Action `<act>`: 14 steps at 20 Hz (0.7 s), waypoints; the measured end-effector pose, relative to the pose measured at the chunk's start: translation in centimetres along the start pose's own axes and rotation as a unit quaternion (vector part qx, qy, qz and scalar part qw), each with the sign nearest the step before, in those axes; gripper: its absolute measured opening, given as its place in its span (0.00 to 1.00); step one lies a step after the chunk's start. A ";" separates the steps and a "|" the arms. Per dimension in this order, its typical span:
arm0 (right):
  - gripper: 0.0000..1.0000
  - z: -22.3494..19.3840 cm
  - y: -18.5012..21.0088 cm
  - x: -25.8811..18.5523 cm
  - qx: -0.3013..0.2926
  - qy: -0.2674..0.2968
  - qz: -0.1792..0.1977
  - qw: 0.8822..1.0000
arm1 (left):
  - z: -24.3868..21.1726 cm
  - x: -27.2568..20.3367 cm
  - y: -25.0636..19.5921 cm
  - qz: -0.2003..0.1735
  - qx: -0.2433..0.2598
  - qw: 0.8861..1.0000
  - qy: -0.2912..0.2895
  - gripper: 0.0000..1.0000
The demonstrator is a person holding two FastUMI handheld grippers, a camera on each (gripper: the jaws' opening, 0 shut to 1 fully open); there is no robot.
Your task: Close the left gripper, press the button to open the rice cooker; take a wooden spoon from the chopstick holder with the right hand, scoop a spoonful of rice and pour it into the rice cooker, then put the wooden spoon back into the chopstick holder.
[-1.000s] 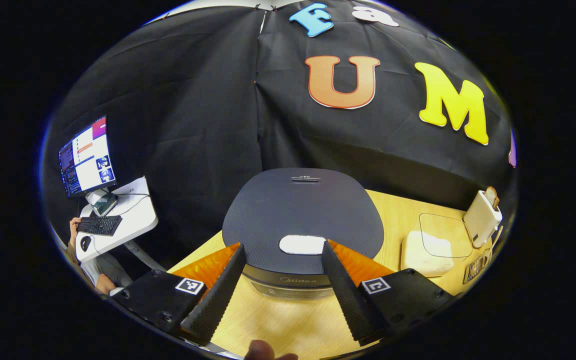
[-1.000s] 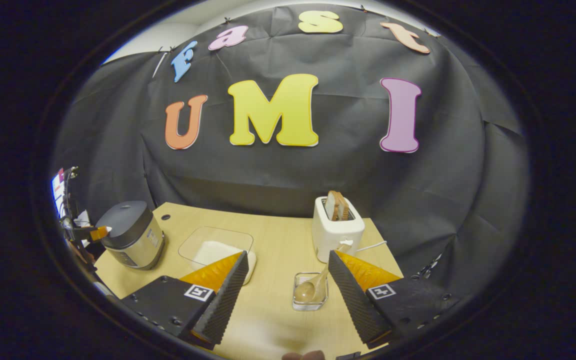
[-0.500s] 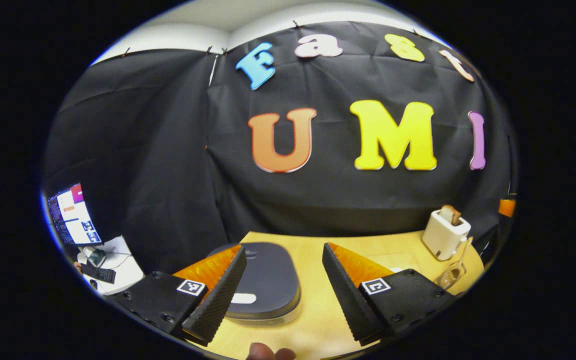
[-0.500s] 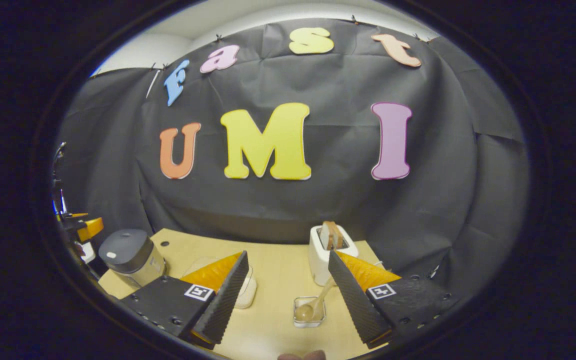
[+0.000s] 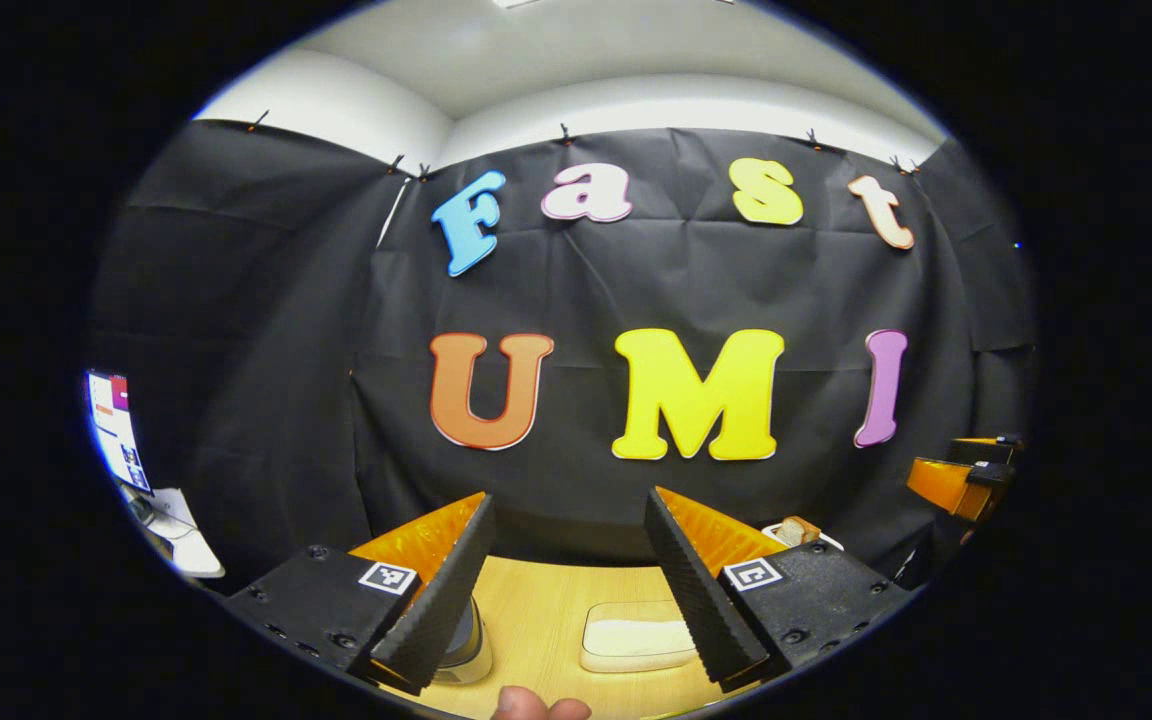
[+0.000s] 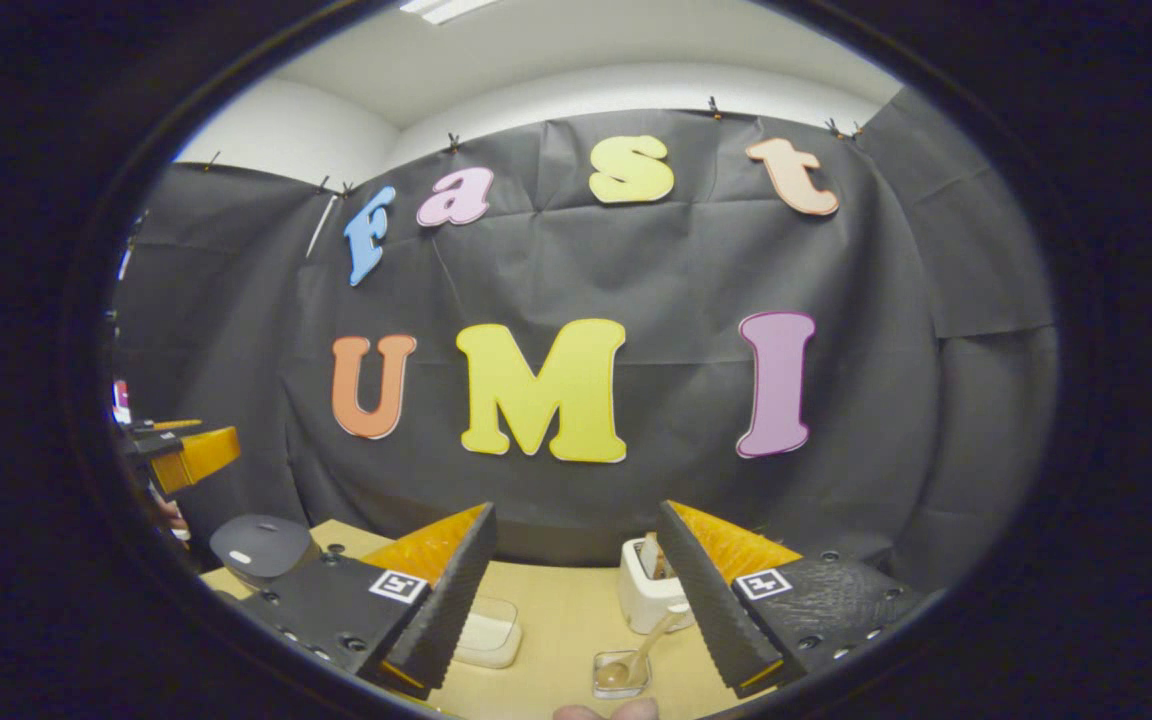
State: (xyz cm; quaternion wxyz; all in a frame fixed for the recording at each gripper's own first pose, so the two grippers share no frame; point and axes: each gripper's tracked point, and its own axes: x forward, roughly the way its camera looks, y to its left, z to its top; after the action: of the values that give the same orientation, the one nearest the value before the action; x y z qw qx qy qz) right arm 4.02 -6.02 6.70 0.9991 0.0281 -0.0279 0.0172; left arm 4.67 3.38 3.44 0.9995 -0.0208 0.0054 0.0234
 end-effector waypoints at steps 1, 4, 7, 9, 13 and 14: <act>0.96 -0.8 0.2 -0.5 -0.003 0.003 0.000 1.000 | 0.0 -0.5 0.2 0.004 0.017 1.000 -0.004 0.91; 0.93 -1.0 2.0 -1.8 0.005 -0.003 0.011 1.000 | -1.2 -1.7 -1.2 -0.001 0.003 1.000 0.006 0.95; 0.95 -1.2 2.5 -2.4 -0.008 -0.011 0.010 1.000 | -1.9 -2.2 -3.2 -0.015 -0.001 1.000 0.014 0.91; 0.96 -1.3 3.0 -2.7 -0.008 -0.011 0.013 1.000 | -1.9 -2.4 -4.0 -0.026 -0.002 1.000 0.016 0.95; 0.96 -1.4 2.7 -2.9 0.010 -0.009 0.005 1.000 | -2.0 -2.7 -4.2 -0.030 -0.011 0.999 0.019 0.95; 0.96 -1.6 2.7 -2.9 0.013 -0.007 0.004 1.000 | -1.9 -2.6 -4.2 -0.029 -0.011 0.999 0.018 0.96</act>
State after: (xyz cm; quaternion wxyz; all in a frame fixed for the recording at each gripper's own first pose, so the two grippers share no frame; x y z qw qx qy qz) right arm 1.16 -3.37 5.10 0.9983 0.0409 -0.0349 0.0212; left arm 2.28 -1.03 1.74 0.9992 -0.0325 0.0226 -0.0056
